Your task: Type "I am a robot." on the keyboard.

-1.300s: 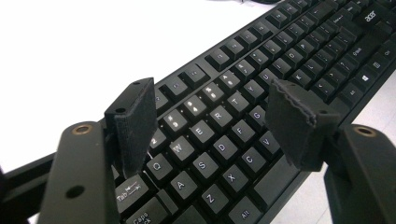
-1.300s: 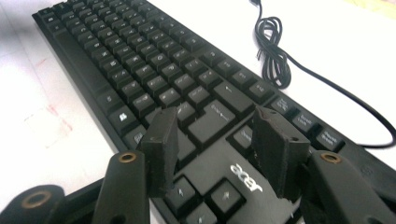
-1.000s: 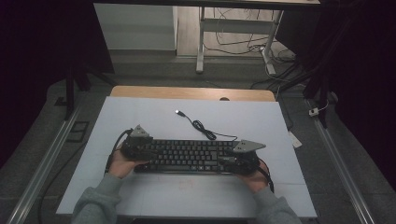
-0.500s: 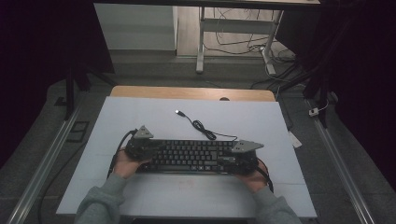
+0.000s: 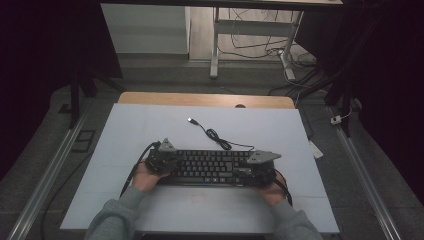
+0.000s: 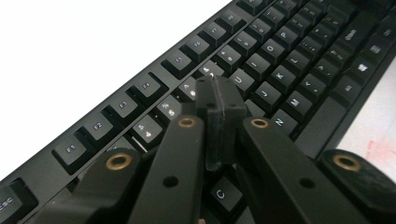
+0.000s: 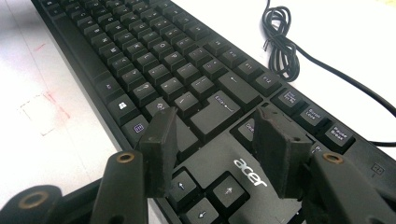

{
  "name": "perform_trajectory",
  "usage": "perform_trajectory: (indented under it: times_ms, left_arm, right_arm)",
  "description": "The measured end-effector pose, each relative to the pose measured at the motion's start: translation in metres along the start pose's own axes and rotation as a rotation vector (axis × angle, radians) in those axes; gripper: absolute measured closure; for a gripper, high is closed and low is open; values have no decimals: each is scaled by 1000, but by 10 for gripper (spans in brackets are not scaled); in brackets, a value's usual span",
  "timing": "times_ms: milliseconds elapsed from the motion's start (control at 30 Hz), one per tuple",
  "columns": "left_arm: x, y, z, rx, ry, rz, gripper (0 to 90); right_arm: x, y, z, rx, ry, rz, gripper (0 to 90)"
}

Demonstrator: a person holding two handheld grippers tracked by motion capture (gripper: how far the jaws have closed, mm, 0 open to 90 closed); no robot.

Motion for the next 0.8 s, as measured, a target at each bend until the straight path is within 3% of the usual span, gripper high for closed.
perform_trajectory:
  times_ms: [800]
  left_arm:
    - [2, -13, 1, -15, -2, 25, 888]
  right_arm:
    - [0, 0, -1, 3, 1, 4, 502]
Point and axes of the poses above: each handheld gripper's, and its own axes: y roughly backward along the jaws, x roughly out of its underside, z roughly to its left, the point moved 8 cm from there along -y, roughly forward along the jaws, and after that the axes turned 9 degrees about -y, right-handed, at the moved point
